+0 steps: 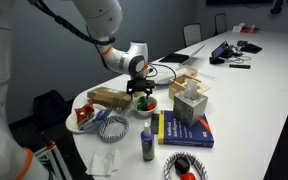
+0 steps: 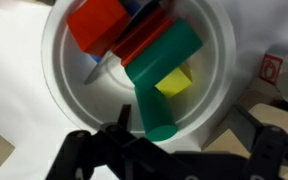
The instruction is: Move the white bowl slightly backward
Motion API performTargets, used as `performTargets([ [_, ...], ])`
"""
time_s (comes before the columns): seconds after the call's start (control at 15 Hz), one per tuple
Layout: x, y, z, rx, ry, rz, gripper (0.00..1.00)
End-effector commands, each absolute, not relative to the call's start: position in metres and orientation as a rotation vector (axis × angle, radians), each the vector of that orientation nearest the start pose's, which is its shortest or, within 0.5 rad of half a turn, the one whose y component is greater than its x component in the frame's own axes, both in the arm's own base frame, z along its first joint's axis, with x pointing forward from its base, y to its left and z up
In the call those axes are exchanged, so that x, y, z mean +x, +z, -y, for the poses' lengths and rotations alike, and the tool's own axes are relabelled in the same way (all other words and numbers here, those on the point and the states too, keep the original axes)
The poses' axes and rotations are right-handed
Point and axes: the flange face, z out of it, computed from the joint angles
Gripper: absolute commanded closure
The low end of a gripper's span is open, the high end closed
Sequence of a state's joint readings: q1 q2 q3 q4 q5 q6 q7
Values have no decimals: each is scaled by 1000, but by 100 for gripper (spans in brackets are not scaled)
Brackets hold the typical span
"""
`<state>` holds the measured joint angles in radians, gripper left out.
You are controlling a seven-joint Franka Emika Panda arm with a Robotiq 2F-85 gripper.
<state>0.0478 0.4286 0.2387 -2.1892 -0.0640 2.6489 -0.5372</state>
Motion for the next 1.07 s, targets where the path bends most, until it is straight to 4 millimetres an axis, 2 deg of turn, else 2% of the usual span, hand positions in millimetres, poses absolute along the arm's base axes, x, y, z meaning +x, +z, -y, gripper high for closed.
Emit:
performTargets([
  [0.0,548,195,-163,-2780,-121,1275,0],
  [0.2,551,193,-164,-2778,-133,1262,3],
  [0.27,551,192,-164,-2778,-138,1258,21],
  [0.47,552,192,-163,-2778,-151,1244,37],
  [0.53,553,191,-162,-2778,-158,1238,47],
  [1.0,553,192,-159,-2774,-158,1209,99],
])
